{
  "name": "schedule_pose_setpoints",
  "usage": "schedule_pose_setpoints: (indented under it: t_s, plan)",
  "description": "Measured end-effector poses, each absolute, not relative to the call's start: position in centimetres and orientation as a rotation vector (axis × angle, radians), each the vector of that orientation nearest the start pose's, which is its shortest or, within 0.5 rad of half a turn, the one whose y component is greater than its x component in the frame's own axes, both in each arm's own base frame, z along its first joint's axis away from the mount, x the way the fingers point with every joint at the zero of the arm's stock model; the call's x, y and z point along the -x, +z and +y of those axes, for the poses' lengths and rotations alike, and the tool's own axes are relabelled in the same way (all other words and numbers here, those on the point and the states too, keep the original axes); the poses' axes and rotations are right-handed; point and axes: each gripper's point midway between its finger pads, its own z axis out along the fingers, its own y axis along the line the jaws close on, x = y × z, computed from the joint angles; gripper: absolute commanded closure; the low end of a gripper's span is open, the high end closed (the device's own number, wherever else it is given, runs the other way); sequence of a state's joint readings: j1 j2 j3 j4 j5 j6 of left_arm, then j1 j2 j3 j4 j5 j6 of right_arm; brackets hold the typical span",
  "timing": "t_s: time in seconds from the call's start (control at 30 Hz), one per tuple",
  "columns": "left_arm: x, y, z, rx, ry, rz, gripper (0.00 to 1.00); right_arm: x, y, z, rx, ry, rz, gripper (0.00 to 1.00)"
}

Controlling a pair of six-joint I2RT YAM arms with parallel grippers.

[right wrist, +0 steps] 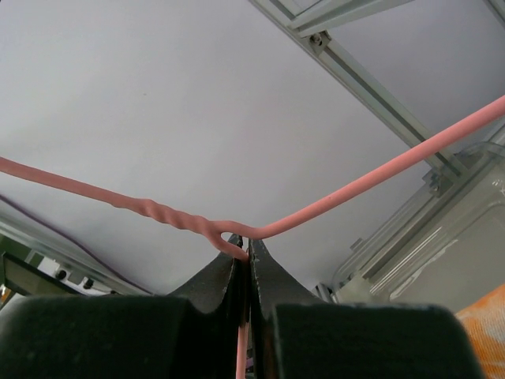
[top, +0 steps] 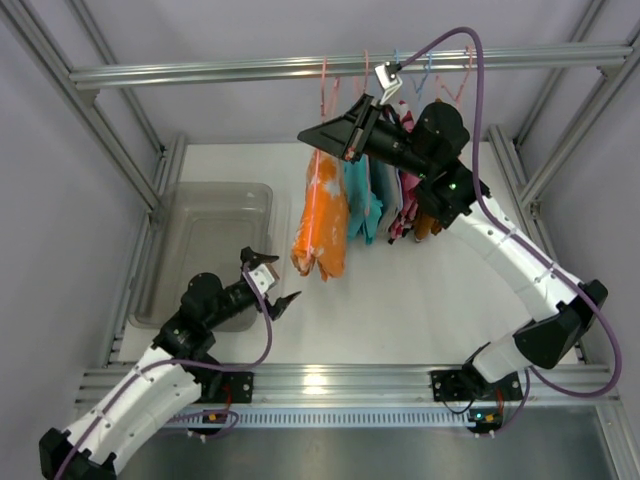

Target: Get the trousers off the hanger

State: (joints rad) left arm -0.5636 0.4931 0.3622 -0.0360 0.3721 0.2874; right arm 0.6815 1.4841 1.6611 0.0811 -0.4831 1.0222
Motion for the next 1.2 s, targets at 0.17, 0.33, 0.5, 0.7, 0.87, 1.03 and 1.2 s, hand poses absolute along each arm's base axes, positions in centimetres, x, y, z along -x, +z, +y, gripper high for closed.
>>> schedule_pose_setpoints:
  t_s: [0.17, 0.33, 0.5, 0.7, 0.87, 1.03, 1.2]
  plan:
    - [-20.4, 19.0, -20.7, -0.987, -0.484, 1.381, 0.01, -27.0, 51.6, 36.4, 0.221, 1.714, 1.552, 1.00]
    - [-22.4, 19.3, -21.5, -0.913, -0.410, 1.389, 0.01, -27.3, 51.1, 36.7, 0.216, 1.712, 1.567, 1.00]
    - [-24.9, 18.0, -21.1, -0.831, -0.313, 1.461, 0.01, -27.4, 51.0, 36.8, 0.215, 1.711, 1.570, 1.00]
    - [-26.8, 20.3, -21.3, -0.739, -0.278, 1.449, 0.01, -27.4, 51.0, 36.7, 0.214, 1.710, 1.566, 1.00]
    - [-27.0, 23.5, -21.1, -0.665, -0.295, 1.398, 0.01, -27.5, 51.1, 36.5, 0.210, 1.708, 1.563, 1.00]
    - [-26.6, 26.5, -21.0, -0.607, -0.346, 1.352, 0.23, -27.6, 51.2, 36.5, 0.200, 1.716, 1.567, 1.00]
    - [-26.2, 28.3, -21.5, -0.593, -0.402, 1.343, 0.81, -27.8, 51.2, 36.2, 0.192, 1.709, 1.565, 1.00]
